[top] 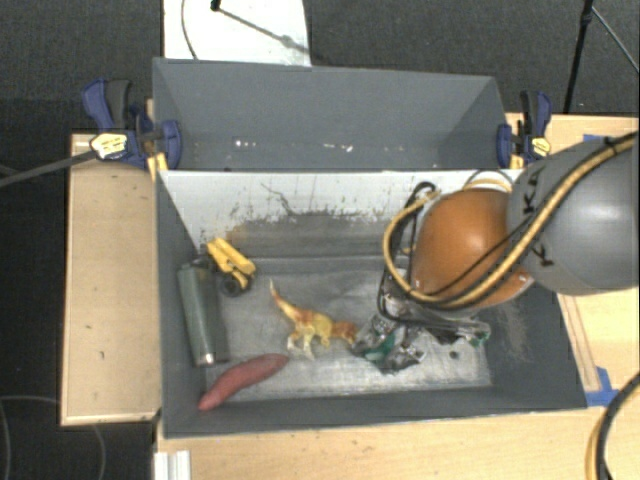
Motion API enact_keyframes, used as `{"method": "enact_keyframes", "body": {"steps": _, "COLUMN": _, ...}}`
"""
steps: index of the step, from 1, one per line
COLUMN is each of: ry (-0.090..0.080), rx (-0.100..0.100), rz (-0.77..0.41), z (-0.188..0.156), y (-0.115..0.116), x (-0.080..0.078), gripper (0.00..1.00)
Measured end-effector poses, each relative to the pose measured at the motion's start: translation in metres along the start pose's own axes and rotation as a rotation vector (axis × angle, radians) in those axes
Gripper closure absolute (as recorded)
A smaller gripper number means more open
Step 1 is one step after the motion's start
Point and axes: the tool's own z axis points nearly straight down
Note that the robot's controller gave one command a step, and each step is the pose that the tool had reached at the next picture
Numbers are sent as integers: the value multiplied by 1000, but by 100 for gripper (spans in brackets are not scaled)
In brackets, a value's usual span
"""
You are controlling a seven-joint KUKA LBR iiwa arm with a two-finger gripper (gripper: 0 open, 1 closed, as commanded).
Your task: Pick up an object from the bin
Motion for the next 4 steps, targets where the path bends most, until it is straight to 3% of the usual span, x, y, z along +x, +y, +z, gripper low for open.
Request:
{"method": "enact_keyframes", "body": {"steps": 2, "ry": -4, "rx": 2, "rz": 5, "z": -42, "y": 0, "x": 0, "gripper": 100}}
{"method": "enact_keyframes", "body": {"steps": 4, "ry": -8, "rx": 6, "rz": 8, "z": -62, "y": 0, "x": -1, "gripper": 100}}
